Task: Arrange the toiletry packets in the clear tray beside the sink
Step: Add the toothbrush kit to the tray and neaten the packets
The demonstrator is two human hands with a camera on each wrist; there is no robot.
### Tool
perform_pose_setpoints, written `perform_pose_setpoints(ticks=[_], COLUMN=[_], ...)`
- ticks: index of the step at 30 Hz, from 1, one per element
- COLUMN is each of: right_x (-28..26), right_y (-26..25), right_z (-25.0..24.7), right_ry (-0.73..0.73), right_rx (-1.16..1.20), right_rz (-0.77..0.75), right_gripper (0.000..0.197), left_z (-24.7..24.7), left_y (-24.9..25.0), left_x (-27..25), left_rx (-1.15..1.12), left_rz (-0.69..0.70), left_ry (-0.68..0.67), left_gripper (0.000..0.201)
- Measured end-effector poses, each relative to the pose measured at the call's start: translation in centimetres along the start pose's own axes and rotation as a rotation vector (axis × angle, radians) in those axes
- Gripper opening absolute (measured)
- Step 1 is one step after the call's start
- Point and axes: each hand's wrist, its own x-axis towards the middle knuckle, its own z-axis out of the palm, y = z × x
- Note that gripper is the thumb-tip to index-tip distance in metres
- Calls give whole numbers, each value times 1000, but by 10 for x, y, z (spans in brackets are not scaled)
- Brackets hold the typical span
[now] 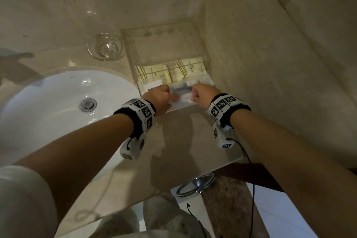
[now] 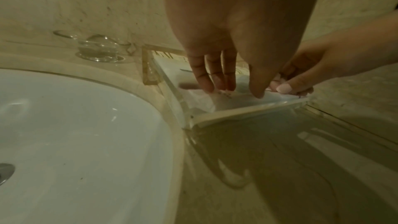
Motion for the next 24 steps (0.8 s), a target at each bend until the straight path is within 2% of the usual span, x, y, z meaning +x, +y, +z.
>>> perform_pose_setpoints(ticks=[7,10,12,15,18,24], right_x=[-6,-3,0,1,2,2], right_y=[5,8,9,11,12,13], right_z=[1,3,3,4,7,4], right_ry=[75,224,261,117,-7,37], right_rx=[-3,-29,-57,-88,-105,-54], right_rz=[-25,-86,-135,-118,-88,-117], right_gripper=[15,25,40,60,64,56], left_z=[0,1,-1,-2,1,-2], left_y=[-1,-2,-2,-2,-5,-4], left_x=[1,2,2,2,2,4], left_rx=[-13,-10,20,35,20,-22], left_rz=[-16,-8,10,28,42,32], left_ry=[-34,6,71,56,-28,-43], left_gripper=[54,51,49,54,56,52])
